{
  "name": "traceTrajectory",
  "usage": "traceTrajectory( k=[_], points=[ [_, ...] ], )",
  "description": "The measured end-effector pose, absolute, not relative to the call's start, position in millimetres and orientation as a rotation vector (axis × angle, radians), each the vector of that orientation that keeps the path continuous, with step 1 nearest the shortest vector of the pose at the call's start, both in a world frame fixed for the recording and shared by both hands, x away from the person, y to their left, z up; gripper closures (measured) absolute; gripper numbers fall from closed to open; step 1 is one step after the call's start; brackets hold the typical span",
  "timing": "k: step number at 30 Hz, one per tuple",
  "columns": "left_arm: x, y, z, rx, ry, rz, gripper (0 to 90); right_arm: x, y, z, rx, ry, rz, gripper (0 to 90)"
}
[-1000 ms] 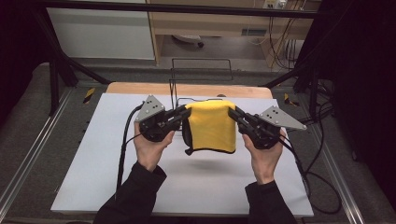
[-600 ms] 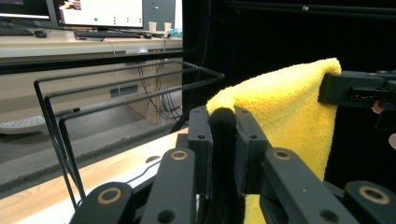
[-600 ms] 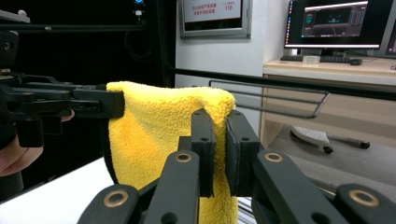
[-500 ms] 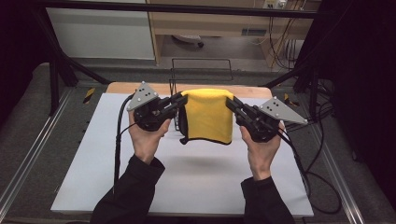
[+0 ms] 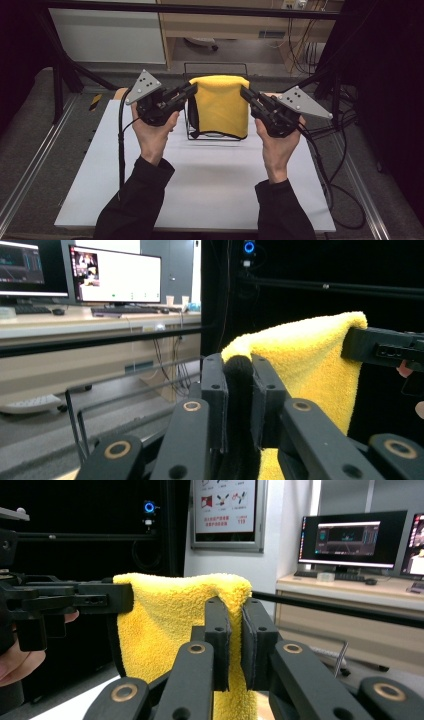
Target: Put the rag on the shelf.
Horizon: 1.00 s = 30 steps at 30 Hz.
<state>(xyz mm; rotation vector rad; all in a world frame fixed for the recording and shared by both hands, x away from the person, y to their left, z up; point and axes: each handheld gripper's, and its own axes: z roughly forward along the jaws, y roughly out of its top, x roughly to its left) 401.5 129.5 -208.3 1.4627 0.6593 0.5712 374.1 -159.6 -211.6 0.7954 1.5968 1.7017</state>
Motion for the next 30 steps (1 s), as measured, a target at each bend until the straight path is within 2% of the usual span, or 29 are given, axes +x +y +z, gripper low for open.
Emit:
traceTrajectory(
  k=[10, 30],
  points=[
    [406.3, 135.0, -176.7, 1.422, 0.636, 0.617, 79.4, 380.0, -150.9, -181.1, 0.753, 1.553, 1.718, 83.8],
    [422.2, 132.2, -140.5, 1.394, 0.611, 0.650, 79.4, 397.5, -148.3, -143.2, 0.736, 1.490, 1.722, 83.8]
  ],
)
